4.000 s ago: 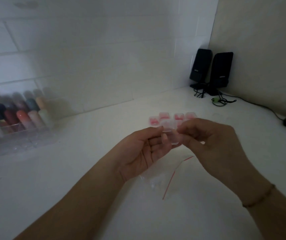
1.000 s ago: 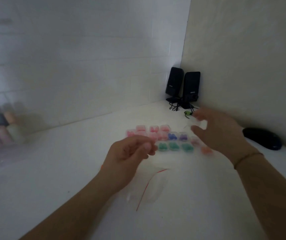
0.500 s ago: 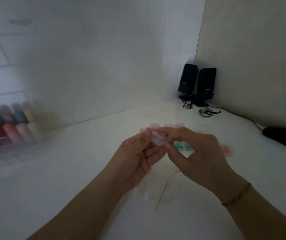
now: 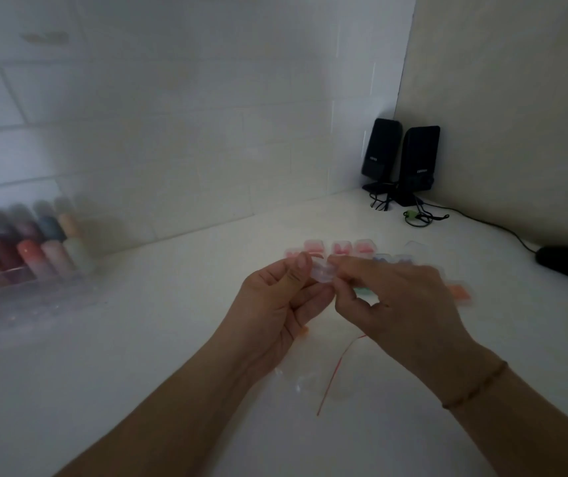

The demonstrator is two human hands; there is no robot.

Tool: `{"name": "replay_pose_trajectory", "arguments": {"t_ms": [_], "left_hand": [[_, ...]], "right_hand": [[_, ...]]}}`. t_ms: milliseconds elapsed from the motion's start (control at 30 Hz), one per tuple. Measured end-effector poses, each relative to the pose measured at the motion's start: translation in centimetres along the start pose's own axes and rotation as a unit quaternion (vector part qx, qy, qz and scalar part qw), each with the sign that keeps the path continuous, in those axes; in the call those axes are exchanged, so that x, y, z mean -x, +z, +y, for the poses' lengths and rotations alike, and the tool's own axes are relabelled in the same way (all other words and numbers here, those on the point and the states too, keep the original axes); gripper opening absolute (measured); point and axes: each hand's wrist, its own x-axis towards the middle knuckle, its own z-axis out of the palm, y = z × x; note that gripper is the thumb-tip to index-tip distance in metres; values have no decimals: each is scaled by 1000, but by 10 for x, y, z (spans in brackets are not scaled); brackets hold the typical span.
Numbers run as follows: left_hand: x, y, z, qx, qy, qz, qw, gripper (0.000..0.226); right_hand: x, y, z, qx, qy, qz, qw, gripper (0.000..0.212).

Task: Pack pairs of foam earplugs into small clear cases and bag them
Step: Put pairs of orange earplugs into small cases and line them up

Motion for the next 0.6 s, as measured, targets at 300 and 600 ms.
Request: {"name": "replay_pose_trajectory", "arguments": {"t_ms": [300,600], "left_hand": [[1,-2,-2,-25,10,4,1000,42],[0,1,-11,-78,62,8,995,39]], "right_hand": [[0,-1,-10,5,22,5,1000,18],[-5,-13,-9,-21,-4,-36,999,26]]}}
